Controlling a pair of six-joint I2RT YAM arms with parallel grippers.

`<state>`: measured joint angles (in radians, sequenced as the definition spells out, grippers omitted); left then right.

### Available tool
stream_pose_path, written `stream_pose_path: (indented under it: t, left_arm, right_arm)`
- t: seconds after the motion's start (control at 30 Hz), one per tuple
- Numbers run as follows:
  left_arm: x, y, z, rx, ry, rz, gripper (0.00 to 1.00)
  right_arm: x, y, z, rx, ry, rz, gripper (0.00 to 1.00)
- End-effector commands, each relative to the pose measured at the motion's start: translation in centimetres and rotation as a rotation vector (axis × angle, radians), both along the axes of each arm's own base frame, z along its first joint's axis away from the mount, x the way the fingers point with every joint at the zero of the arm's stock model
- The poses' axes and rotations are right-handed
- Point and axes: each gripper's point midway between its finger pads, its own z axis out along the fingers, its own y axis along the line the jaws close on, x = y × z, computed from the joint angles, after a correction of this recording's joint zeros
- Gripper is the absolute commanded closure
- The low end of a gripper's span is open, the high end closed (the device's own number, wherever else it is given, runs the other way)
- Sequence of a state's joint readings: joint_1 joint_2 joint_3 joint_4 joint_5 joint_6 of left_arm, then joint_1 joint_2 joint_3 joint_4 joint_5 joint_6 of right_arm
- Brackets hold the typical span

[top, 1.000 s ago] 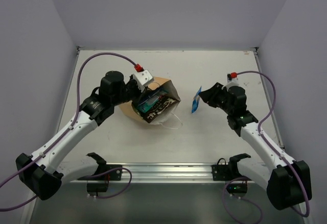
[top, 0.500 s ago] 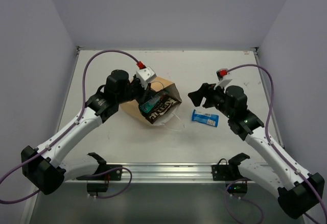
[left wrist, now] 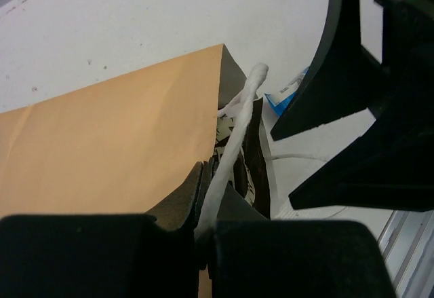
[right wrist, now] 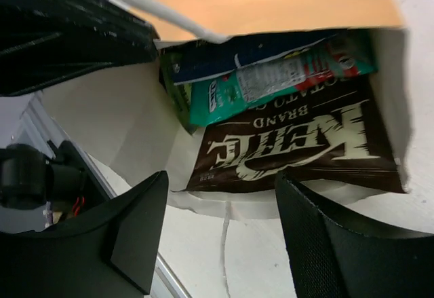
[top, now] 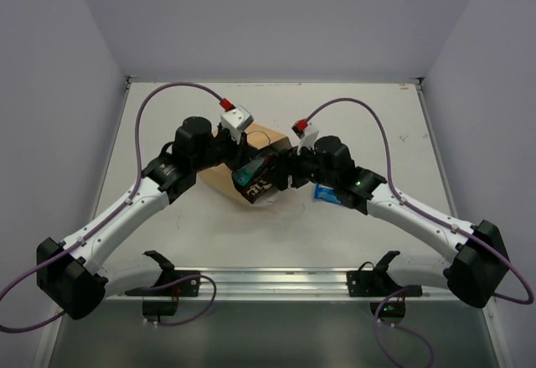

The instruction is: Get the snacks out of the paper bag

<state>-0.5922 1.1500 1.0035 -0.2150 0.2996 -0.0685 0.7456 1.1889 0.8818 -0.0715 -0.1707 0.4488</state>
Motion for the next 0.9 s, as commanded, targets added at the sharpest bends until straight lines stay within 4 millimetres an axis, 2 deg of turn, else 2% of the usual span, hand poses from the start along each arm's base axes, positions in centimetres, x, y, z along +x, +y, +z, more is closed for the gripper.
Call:
stream_pose_path:
  t: [0.0, 0.1, 0.27, 0.37, 0.43, 0.63, 0.73, 0.83, 0.87]
  left_arm:
    - [0.5, -0.3, 1.7, -0.037, -0.081, 0.001, 1.00]
    - [0.4, 0.1, 1.9, -0.024, -0.097, 0.007, 1.00]
    - [0.5, 0.9, 2.5, -0.006, -0.130, 0.029, 1.00]
    - [0.3, 1.4, 2.8, 0.031, -0.181, 0.016, 1.00]
    - [0.0, 2.0, 2.8, 0.072, -0.209, 0.010, 1.00]
    - [-0.7, 3.4, 2.2, 0.169, -0.250, -0.011, 1.00]
    - [-0.6, 4.1, 2.7, 0.189, -0.267, 0.008, 1.00]
    - [-0.4, 4.9, 2.9, 0.201, -0.285, 0.053, 1.00]
    - [-0.3, 5.2, 2.5, 0.207, -0.278, 0.066, 1.00]
  right_arm:
    - [-0.6, 2.6, 1.7, 0.060, -0.022, 0.064, 0.33]
    - [-0.5, 4.0, 1.4, 0.076, -0.020, 0.061, 0.33]
    - [1.5, 4.1, 1.4, 0.119, 0.016, -0.072, 0.32]
    - [1.5, 4.7, 2.0, 0.166, 0.015, -0.064, 0.31]
    - [1.4, 5.3, 1.7, 0.175, 0.023, -0.046, 0.31]
    - [0.1, 8.3, 1.1, 0.192, -0.004, 0.059, 0.31]
    - [-0.7, 10.1, 0.6, 0.183, -0.012, 0.116, 0.31]
    - [-2.1, 12.0, 0.6, 0.173, -0.037, 0.179, 0.31]
    - [-2.9, 12.9, -0.1, 0.163, -0.029, 0.210, 0.31]
